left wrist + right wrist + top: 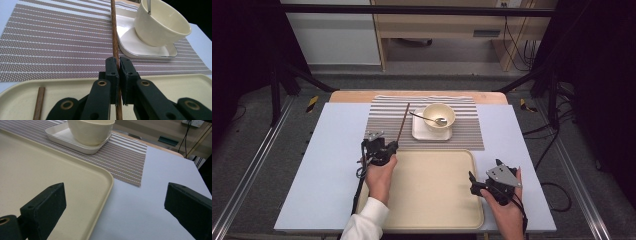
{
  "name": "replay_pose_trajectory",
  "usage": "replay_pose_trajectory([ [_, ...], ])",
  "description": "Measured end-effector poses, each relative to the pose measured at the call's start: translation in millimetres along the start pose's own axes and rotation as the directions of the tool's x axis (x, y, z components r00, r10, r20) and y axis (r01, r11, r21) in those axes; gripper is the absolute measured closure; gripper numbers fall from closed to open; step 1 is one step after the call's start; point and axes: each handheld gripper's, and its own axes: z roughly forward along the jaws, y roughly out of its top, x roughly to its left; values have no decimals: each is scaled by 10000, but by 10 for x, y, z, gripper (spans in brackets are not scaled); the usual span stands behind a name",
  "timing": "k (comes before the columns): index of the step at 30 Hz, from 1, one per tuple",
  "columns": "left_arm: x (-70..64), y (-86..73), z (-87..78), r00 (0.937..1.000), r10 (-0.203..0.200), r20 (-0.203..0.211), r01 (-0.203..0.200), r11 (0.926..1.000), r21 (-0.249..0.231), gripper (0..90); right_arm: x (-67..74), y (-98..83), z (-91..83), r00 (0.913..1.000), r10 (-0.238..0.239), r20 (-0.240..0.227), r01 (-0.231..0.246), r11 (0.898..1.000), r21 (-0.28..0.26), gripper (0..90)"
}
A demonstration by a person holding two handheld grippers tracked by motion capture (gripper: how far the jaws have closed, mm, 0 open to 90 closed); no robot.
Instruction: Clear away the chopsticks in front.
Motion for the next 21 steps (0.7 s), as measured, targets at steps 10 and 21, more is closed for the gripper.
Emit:
replay_pose_trajectory([
  [10, 14, -188, -269, 9983, -578, -42, 575, 9975, -411, 858, 48, 15, 3, 9996, -240, -162, 240, 9997, -6, 41],
  [21, -3, -461, -659, 9967, -816, -43, 810, 9934, -811, 858, 56, 15, -22, 9995, -290, -125, 289, 9996, -51, 39],
])
